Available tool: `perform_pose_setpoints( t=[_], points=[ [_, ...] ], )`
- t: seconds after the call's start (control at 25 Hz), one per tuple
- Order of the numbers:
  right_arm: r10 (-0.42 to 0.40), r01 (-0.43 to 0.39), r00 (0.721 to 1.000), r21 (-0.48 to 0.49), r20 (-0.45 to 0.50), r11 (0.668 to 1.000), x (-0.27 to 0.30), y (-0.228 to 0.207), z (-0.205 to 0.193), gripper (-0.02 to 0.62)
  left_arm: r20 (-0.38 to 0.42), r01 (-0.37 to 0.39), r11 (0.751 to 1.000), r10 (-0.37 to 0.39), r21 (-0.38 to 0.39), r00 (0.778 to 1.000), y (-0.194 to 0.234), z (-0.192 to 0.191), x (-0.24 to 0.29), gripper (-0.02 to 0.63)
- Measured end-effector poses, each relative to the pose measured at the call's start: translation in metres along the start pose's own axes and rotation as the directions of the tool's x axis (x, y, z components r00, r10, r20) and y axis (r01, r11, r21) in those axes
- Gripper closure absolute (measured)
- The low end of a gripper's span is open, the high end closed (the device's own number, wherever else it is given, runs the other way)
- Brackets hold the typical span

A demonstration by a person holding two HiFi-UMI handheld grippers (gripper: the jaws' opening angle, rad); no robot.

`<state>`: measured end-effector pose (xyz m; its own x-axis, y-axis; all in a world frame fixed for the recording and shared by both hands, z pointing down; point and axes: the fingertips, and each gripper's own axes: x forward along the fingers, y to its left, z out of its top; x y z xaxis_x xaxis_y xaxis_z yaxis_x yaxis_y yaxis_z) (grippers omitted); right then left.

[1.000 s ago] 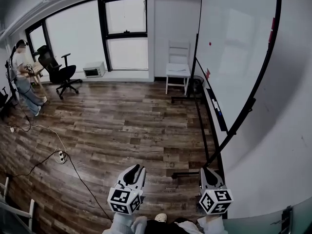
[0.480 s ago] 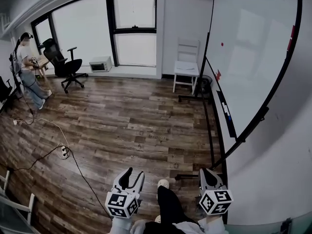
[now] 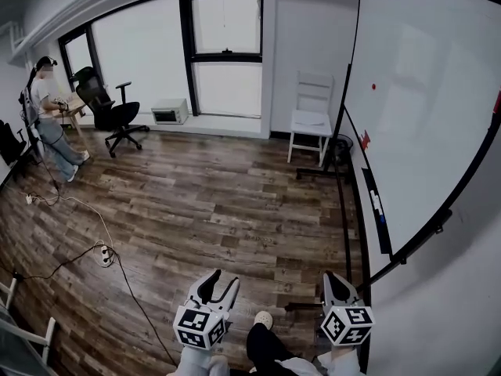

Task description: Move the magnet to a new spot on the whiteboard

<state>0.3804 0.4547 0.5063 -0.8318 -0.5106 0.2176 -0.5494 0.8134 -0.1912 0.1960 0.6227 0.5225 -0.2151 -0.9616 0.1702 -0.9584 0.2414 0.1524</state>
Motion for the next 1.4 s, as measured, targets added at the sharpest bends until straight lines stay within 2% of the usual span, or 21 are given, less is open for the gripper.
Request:
perform_pose_setpoints(
  t=[0.32,0.88,1.16,1.4],
  points=[
    [-0.022,0.022,0.999,-0.009,0.026,1.000,0.078,-0.033,0.040,0.568,0.014,0.020,1.000,-0.020,0.009,1.000,0.031,0.034,0.084,0.419],
    [-0.051,0.051,0.999,0.020,0.000,0.999,0.183,-0.078,0.060,0.568,-0.028,0.053,0.998,-0.052,0.032,0.998,0.071,0.053,0.192,0.419],
    [-0.040,0.040,0.999,0.012,-0.004,0.999,0.228,-0.088,0.064,0.568,-0.024,0.051,0.998,-0.050,0.032,0.998,0.093,0.056,0.233,0.419],
    [-0.037,0.037,0.999,0.017,0.000,0.999,0.236,-0.087,0.070,0.568,-0.043,0.080,0.996,-0.078,0.035,0.996,0.088,0.057,0.248,0.419]
  ],
)
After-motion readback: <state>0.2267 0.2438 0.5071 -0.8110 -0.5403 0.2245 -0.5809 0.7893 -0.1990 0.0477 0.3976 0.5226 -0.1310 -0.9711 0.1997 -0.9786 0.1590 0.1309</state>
